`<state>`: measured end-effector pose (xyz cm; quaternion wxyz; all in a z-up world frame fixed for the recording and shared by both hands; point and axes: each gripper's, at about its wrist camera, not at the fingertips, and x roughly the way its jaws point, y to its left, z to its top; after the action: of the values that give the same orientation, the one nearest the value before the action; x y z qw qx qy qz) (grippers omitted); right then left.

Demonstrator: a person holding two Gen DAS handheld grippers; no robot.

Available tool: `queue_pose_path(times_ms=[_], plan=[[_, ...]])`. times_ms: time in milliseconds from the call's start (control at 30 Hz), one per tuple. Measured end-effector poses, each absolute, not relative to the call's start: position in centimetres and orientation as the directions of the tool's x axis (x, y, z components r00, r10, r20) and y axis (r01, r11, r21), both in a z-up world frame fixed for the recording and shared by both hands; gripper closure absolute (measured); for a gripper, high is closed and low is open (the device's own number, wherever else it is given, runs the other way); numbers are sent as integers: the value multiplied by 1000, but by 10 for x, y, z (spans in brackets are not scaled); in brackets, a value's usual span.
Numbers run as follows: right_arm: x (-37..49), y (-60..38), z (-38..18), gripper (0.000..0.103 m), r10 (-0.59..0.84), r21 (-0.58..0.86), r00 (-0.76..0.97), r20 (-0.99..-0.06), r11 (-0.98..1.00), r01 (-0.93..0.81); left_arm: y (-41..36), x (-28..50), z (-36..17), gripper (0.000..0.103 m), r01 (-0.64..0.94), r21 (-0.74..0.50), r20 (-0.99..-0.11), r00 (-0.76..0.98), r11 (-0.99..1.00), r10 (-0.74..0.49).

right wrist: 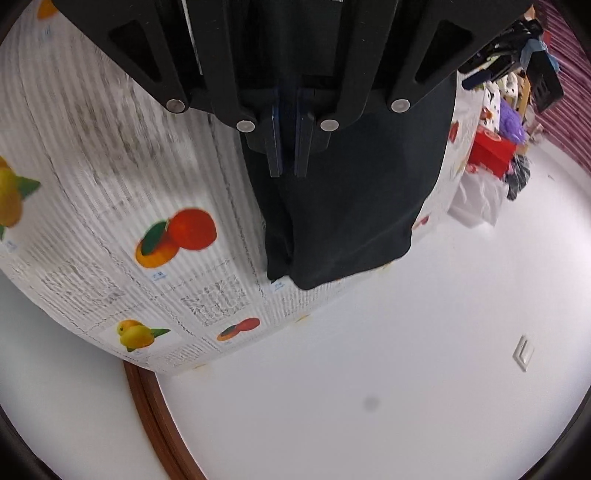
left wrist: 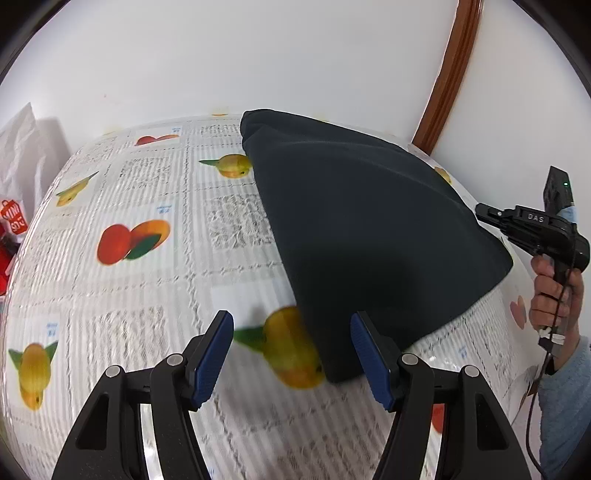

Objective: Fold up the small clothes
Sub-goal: 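Set the sweatshirt down and open both grippers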

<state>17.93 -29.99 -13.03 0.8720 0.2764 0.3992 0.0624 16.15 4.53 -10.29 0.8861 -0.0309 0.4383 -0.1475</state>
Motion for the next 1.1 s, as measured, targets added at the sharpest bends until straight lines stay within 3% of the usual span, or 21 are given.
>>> queue_pose_path(times_ms=[33, 67, 133, 233, 300, 400, 467, 933, 1000, 1067, 1100], plan=[[174, -299, -129, 89, 335, 535, 675, -657, 838, 104, 46, 157, -103, 39, 234, -186, -768, 572, 954, -289], [171, -300, -129, 75, 340, 536, 672, -658, 839, 100, 47, 153, -102, 39, 234, -188, -767, 572, 954, -291], [166, -299, -132, 59, 339, 535, 671, -659, 838, 103, 47, 148, -101, 39, 234, -189, -765, 574, 954, -293], [168, -294, -145, 62, 320, 515, 655, -685, 848, 125, 47, 139, -100, 39, 231, -189, -762, 578, 954, -291], [174, -292, -152, 95, 309, 499, 647, -697, 857, 127, 45, 133, -100, 39, 229, -184, -762, 581, 956, -286], [159, -303, -141, 97, 313, 535, 721, -619, 840, 94, 46, 128, -100, 39, 217, -170, -760, 592, 961, -268], [151, -305, -136, 99, 285, 520, 727, -624, 846, 115, 49, 124, -101, 39, 206, -168, -759, 597, 964, -259], [86, -268, -102, 94, 52, 210, 683, -728, 966, 149, 26, 106, -92, 39, 211, -136, -749, 617, 968, -240], [84, -260, -107, 85, 56, 193, 663, -746, 972, 134, 21, 100, -88, 39, 219, -134, -743, 623, 966, -244], [83, -256, -115, 69, 45, 179, 641, -766, 973, 146, 16, 93, -83, 39, 226, -125, -736, 632, 966, -244], [82, -255, -119, 69, 32, 170, 639, -769, 973, 155, 14, 90, -81, 39, 229, -122, -733, 635, 966, -244]])
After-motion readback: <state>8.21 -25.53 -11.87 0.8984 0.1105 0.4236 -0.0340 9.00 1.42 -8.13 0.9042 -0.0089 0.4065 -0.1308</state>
